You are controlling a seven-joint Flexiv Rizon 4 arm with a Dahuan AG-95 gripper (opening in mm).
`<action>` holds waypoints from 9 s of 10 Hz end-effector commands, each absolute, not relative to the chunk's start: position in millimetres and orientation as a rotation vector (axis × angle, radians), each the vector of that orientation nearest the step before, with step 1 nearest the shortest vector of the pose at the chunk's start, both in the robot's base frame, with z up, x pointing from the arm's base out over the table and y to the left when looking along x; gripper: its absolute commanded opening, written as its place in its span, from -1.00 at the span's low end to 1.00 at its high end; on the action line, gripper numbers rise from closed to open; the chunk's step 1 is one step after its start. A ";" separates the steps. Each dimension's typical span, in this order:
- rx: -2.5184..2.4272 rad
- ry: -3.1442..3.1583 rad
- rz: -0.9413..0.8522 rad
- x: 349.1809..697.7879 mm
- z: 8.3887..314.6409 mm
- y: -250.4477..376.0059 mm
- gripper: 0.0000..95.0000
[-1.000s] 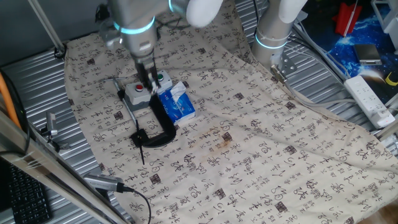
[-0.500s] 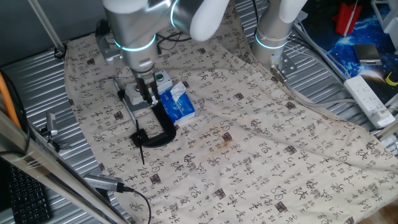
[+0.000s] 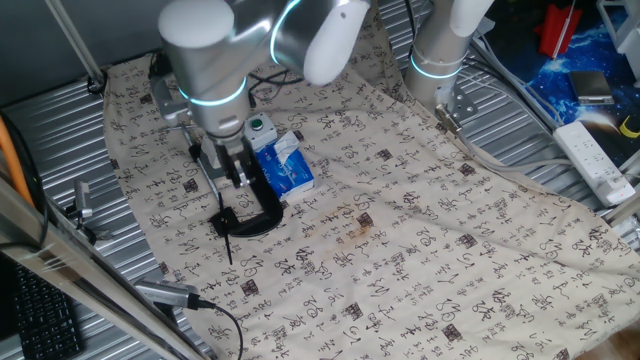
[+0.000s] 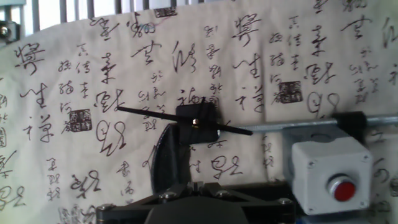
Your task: Turn the hands of a clock
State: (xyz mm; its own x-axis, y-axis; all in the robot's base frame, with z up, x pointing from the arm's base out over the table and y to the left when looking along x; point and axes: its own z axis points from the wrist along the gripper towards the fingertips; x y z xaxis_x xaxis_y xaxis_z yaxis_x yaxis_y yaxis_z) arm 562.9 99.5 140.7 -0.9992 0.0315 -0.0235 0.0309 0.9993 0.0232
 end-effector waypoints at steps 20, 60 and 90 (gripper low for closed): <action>-0.283 3.058 0.002 558.3 124.2 115.7 -1.00; -0.217 3.062 -0.011 629.2 32.4 197.0 -1.00; -0.246 3.063 -0.035 646.4 16.5 199.0 -1.00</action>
State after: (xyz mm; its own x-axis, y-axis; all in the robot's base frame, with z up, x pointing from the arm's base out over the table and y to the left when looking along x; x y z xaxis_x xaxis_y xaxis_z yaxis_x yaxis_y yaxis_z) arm 646.8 198.0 16.5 -0.9845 -0.1621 -0.0672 -0.1604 0.9866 -0.0301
